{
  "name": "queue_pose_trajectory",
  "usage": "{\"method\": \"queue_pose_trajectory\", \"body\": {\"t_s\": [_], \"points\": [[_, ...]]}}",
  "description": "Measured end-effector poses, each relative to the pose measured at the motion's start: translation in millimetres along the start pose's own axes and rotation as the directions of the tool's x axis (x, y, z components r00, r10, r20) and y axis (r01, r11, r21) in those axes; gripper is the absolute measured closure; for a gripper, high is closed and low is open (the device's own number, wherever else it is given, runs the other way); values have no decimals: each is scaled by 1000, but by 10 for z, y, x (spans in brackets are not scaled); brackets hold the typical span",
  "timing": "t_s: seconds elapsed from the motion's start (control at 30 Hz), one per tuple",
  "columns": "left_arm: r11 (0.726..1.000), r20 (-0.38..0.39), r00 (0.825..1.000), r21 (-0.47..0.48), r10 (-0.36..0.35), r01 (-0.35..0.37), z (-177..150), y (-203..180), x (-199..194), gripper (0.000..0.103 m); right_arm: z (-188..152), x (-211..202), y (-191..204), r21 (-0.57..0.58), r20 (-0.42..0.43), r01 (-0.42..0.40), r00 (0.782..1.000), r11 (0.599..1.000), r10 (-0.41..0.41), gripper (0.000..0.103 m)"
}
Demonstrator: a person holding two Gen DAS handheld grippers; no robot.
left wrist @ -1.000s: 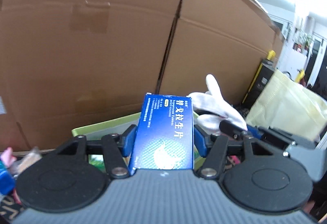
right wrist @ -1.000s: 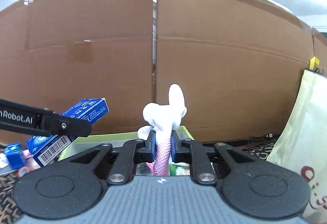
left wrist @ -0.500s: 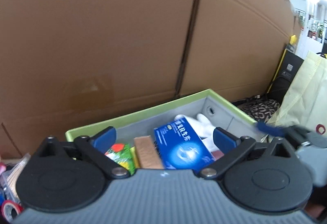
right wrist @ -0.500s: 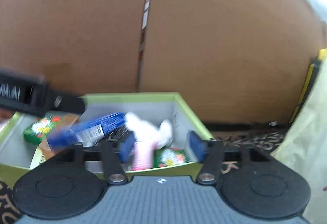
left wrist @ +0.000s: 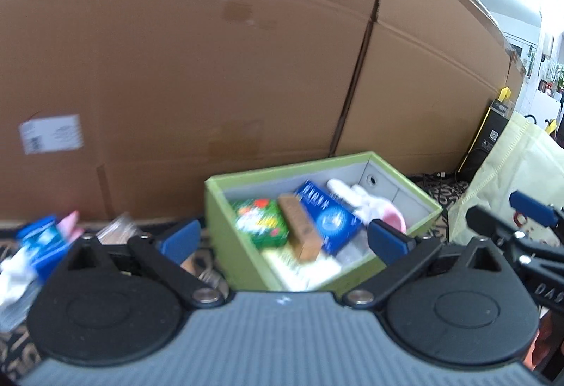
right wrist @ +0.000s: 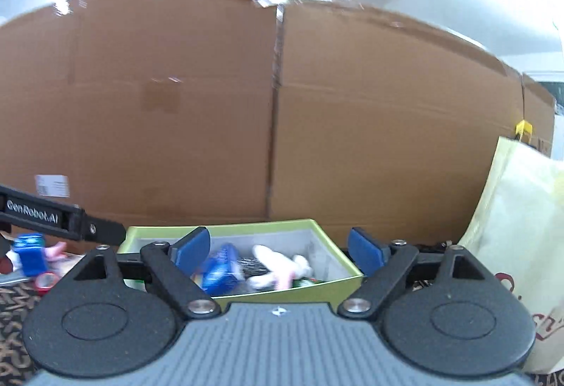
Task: Organize objects
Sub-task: 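Withdraw both grippers back toward the remaining items, then grasp the small green box with the right gripper while the left grasps the blue square container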
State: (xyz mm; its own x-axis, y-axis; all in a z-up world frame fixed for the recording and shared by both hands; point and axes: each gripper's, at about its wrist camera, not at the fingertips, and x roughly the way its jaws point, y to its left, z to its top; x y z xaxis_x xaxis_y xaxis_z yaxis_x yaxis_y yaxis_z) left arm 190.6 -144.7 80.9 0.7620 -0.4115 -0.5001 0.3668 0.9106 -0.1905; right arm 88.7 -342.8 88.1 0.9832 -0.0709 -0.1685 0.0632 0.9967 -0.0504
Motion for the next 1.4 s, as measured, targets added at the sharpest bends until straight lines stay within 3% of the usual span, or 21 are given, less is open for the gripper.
{"method": "queue_pose_trajectory", "body": {"t_s": [0.3,0.53,0.7,0.87,1.2,1.33,1.37,1.4], "points": [[994,-37,995,-61,88,-90,-614,599,-786,0,-138,-497,531,-17,13,-143,990,990,143,9],[968,-93,981,-172,171,-185,-1094,1271,-1046,0,-522,-532,1101,-51,-93,-269,960,962,263,9],[950,-104,977,-233,188,-208,-1194,1605,-1141,0,-713,-401,1528,-57,-181,-353,924,934,338,9],[947,-77,978,-246,194,-207,-1092,1773,-1160,0,-768,-168,1851,-53,-233,-383,903,922,362,13],[921,-64,979,-332,195,-205,-745,1978,-828,0,-748,769,2308,56,-343,-304,888,951,304,38],[920,-61,973,-318,221,-229,-523,1985,-559,0,-785,1047,2413,93,-387,-281,874,955,295,43],[920,-64,971,-309,231,-240,-471,1982,-478,0,-797,1083,2433,92,-390,-284,872,954,297,49],[919,-69,967,-300,245,-254,-426,1982,-388,0,-811,1112,2447,88,-397,-288,868,954,299,66]]}}
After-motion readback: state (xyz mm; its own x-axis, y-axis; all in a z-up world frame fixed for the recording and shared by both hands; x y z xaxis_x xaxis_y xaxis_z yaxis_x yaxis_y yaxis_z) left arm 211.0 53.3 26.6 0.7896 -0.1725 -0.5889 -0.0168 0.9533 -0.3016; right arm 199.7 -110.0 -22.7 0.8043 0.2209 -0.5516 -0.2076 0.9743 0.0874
